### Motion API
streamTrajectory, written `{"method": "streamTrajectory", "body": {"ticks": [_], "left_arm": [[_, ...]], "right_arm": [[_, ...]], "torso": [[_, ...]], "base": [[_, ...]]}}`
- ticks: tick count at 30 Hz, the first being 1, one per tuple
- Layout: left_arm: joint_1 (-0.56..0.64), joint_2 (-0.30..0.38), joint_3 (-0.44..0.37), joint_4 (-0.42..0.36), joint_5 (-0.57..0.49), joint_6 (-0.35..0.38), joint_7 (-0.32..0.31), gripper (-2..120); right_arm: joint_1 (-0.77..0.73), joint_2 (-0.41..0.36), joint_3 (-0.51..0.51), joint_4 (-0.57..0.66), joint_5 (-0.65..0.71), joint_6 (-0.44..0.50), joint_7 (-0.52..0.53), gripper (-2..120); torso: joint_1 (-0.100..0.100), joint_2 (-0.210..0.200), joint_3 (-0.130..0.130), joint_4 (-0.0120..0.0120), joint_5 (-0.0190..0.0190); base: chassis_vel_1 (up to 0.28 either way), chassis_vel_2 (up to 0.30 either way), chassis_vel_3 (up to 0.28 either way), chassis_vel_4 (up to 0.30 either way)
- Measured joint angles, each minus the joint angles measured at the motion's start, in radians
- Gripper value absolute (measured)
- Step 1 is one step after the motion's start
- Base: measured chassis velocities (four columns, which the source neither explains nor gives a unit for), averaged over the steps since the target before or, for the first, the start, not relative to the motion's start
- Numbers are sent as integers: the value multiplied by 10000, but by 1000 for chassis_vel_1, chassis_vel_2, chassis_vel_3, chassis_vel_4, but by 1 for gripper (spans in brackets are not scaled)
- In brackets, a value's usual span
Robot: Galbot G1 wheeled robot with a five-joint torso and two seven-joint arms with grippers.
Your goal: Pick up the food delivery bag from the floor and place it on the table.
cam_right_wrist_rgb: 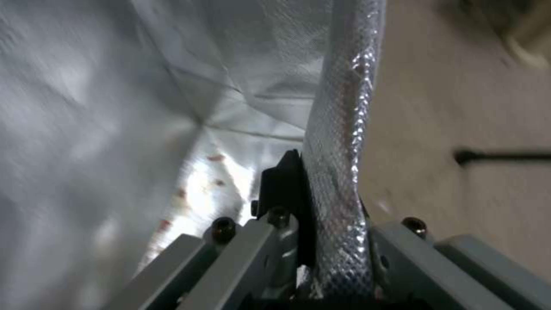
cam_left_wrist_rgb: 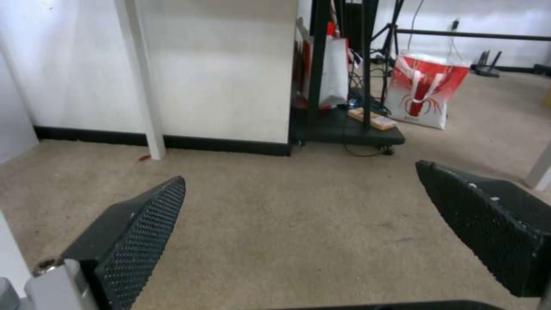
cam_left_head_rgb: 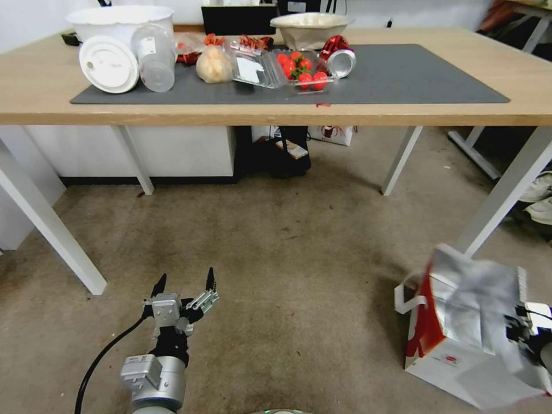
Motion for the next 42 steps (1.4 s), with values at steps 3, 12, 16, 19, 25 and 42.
{"method": "streamTrajectory", "body": {"ticks": [3,12,16,19,25,42], "left_arm": [[15,-120,-23,-65,30,-6,-41,100],[-2,-273,-157,-169,18,-14,-191,100],[4,-378,-192,-214,18,-16,-198,100],[3,-436,-200,-234,20,-16,-200,100],[-31,-539,-285,-283,3,-16,-237,100],[-206,-646,-298,-291,-120,223,-233,100]], "right_arm": [[-40,-378,1,604,10,60,-508,0],[-360,-1609,80,1619,-274,462,-2450,0],[-337,-2359,-88,1973,-314,543,-2980,0],[-269,-2693,-184,2125,-298,588,-3146,0],[121,-3817,-622,2381,57,1585,-4483,0],[758,-5651,-172,1370,1368,3319,-9938,0]], "torso": [[0,0,0,4,0],[0,0,1,0,0],[0,0,0,3,0],[0,0,0,3,-2],[0,0,0,2,0],[0,0,1,3,0]], "base": [[0,0,0,0],[0,0,0,0],[0,0,0,0],[0,0,0,0],[0,0,0,0],[0,0,0,0]]}}
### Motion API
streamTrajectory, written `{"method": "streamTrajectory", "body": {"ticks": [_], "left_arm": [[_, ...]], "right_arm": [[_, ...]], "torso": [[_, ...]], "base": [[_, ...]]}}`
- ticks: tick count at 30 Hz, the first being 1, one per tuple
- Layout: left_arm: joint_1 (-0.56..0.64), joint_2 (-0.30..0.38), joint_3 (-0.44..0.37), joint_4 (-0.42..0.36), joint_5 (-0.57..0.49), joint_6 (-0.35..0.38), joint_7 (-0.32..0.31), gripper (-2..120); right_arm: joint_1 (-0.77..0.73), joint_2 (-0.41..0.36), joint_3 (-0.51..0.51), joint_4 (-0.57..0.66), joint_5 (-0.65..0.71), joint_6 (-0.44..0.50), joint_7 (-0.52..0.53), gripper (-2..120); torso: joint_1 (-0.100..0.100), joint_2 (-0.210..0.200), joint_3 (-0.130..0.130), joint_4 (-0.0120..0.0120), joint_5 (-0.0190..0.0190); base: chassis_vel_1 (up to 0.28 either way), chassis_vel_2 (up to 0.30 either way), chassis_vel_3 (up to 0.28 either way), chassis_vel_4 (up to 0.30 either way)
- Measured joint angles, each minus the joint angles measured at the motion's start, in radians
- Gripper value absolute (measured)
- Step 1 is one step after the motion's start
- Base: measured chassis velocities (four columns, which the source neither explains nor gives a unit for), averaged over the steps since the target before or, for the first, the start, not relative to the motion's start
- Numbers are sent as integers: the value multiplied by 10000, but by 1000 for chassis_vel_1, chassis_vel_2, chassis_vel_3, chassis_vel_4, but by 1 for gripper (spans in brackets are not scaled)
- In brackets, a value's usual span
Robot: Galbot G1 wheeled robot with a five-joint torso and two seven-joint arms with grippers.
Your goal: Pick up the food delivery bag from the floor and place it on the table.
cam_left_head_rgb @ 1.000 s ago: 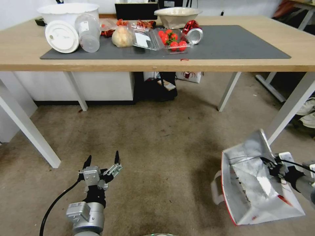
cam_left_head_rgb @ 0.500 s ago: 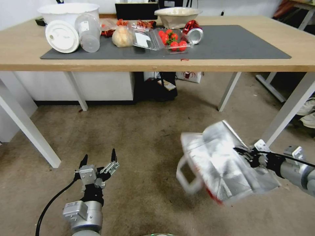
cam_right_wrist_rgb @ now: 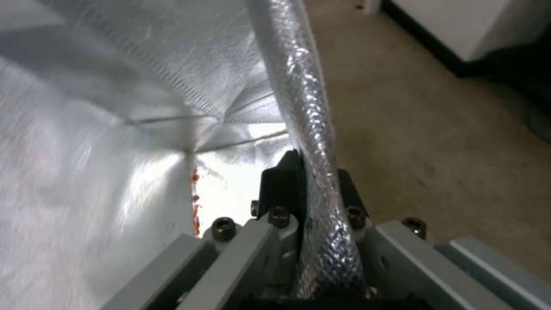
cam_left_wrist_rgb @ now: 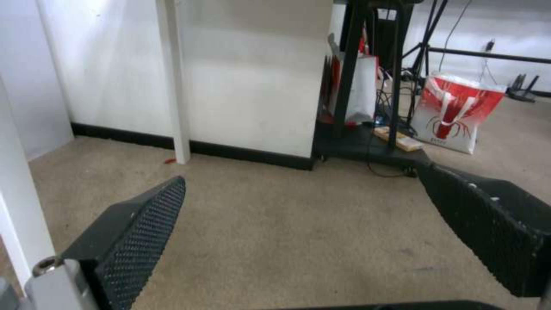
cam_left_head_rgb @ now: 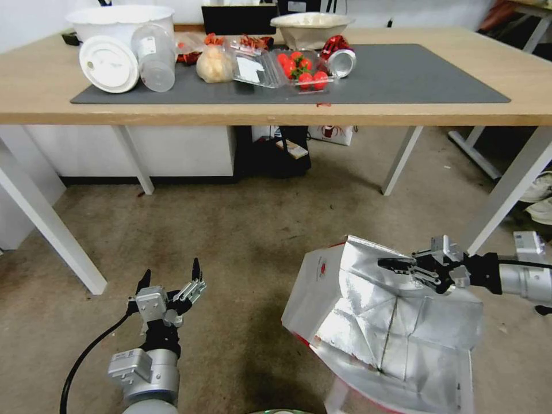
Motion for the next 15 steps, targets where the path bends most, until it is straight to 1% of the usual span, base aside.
{"method": "streamTrajectory", "body": {"ticks": [1,4,15], "left_arm": [[0,0,0,0,0,0,0,100],[-99,95,1,45,-59,63,38,100],[-220,304,-15,117,-122,145,103,100]], "right_arm": [[0,0,0,0,0,0,0,0],[9,-63,43,-39,390,-223,-462,0],[44,-41,-14,-51,605,-568,-760,0]], "torso": [[0,0,0,0,0],[0,0,0,-1,0],[0,0,0,-1,0]], "base": [[0,0,0,0],[0,0,0,0],[0,0,0,0]]}}
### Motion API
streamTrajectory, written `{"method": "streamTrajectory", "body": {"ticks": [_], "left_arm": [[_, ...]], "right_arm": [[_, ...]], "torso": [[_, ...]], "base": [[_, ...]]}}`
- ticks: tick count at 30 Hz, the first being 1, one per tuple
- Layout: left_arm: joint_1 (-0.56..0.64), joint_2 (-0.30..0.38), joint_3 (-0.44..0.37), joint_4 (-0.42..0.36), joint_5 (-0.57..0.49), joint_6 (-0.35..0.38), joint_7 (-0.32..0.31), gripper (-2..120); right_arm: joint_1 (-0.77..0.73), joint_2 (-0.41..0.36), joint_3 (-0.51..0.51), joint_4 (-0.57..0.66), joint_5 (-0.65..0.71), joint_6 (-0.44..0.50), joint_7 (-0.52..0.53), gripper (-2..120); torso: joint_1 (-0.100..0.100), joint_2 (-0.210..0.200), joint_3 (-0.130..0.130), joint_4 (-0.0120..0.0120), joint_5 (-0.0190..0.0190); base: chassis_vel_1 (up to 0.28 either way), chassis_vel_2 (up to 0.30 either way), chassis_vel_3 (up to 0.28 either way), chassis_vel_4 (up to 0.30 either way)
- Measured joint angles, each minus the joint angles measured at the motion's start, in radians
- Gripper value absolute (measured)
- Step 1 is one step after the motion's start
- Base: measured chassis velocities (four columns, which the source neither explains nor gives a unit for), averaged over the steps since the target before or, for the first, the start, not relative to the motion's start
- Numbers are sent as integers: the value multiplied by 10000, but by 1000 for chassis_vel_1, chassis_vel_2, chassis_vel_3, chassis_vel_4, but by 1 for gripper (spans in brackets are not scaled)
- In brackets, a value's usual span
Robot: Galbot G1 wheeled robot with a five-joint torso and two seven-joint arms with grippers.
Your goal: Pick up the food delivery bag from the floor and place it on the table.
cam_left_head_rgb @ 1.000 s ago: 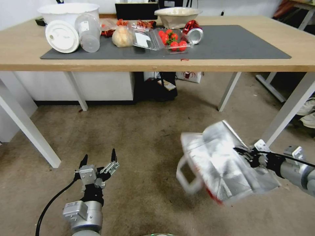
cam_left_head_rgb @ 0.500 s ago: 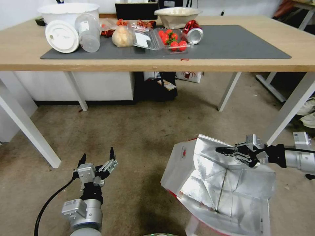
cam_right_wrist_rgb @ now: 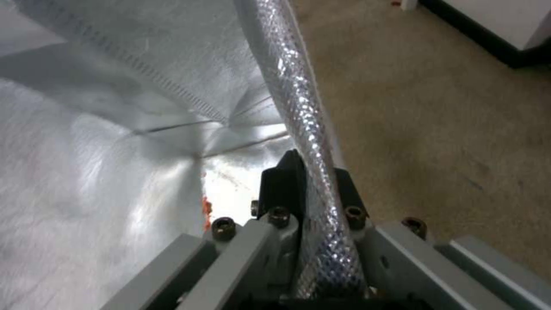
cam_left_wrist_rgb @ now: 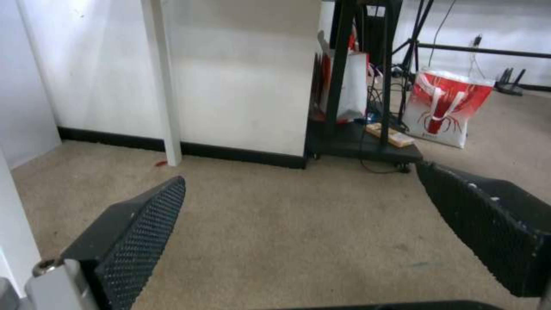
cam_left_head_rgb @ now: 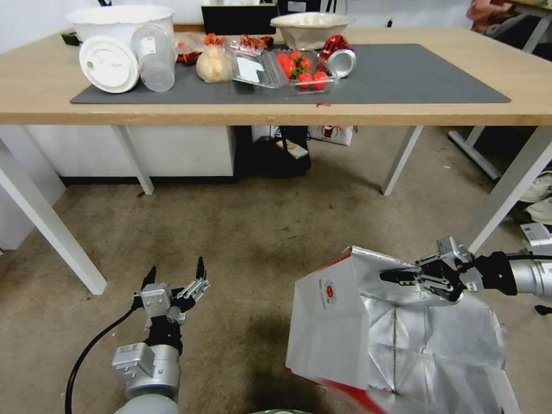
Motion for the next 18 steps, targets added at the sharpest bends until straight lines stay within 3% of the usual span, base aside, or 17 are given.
{"method": "streamTrajectory", "body": {"ticks": [18], "left_arm": [[48,-69,27,-121,63,-41,12,100]], "right_arm": [[170,-194,88,42,-130,-51,-121,0]], "torso": [[0,0,-1,0,-1]], "base": [[0,0,0,0]]}}
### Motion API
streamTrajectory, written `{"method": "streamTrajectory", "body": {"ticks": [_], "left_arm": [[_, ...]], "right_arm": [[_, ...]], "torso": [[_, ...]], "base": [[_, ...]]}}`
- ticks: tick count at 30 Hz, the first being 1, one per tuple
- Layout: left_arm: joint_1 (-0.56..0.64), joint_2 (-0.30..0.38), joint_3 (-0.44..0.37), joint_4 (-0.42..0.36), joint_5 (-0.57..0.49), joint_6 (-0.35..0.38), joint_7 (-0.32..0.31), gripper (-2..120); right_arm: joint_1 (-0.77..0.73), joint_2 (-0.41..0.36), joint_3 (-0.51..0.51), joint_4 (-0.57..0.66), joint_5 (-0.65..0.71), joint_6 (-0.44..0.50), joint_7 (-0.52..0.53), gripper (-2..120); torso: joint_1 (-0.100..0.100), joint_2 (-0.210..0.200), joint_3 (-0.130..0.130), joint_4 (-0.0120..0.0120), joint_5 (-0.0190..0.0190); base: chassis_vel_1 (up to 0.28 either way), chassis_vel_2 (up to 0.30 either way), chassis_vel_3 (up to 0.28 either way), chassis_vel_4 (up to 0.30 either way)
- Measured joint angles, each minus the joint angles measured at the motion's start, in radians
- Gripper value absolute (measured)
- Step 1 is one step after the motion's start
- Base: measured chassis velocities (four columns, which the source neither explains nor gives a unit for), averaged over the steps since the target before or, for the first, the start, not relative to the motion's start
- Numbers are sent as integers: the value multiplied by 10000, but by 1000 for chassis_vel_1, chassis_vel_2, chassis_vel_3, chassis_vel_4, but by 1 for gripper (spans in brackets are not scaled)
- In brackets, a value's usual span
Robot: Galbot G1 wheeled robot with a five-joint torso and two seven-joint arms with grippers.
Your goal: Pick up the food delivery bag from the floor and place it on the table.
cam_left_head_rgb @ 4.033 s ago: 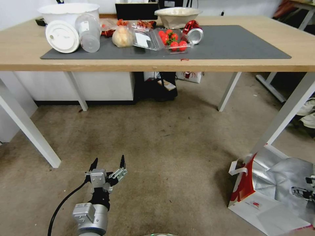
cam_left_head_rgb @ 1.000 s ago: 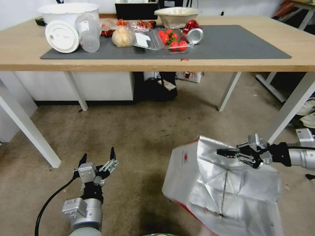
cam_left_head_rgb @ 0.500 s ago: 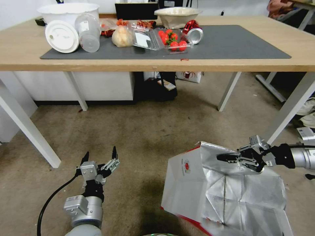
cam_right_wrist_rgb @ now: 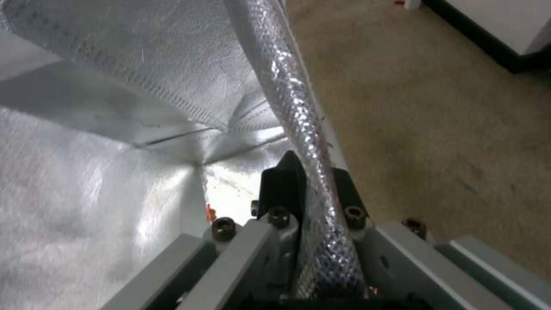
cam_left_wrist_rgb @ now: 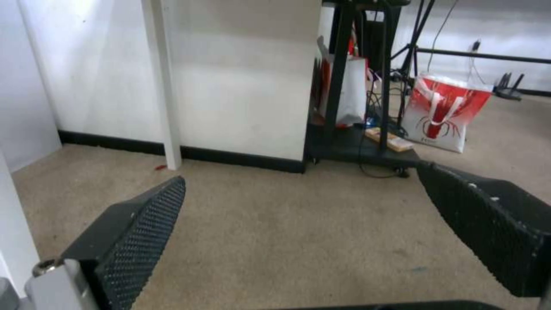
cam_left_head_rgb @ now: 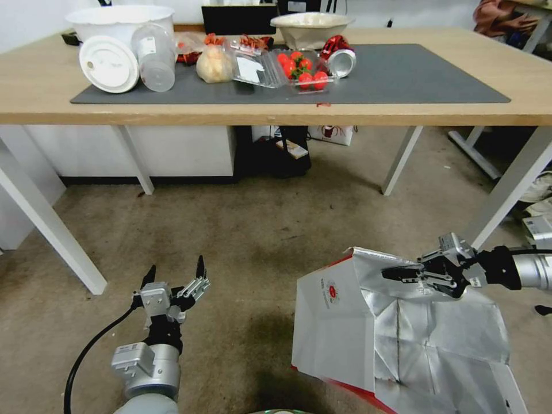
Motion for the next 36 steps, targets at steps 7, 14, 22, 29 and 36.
{"method": "streamTrajectory", "body": {"ticks": [7,14,22,29,36], "left_arm": [[46,-31,54,-56,-7,-96,-29,100],[72,-42,69,-140,-21,-132,-79,100],[238,-65,86,-303,-115,-159,108,100],[302,-64,62,-385,-79,-132,123,100],[328,-36,37,-423,-63,-127,94,100]], "right_arm": [[-36,14,4,131,-3,-74,30,0],[-78,78,4,233,-17,-76,62,0],[-150,189,4,324,-112,-41,84,0],[-208,320,-20,395,-227,-28,84,0],[-211,328,-30,444,-241,-24,84,0]], "torso": [[0,0,0,0,0],[0,0,0,0,1],[12,86,44,0,0],[19,437,401,-1,0],[57,780,709,0,0]], "base": [[0,0,0,0],[0,0,0,0],[0,0,0,0],[0,0,0,0],[0,0,0,0]]}}
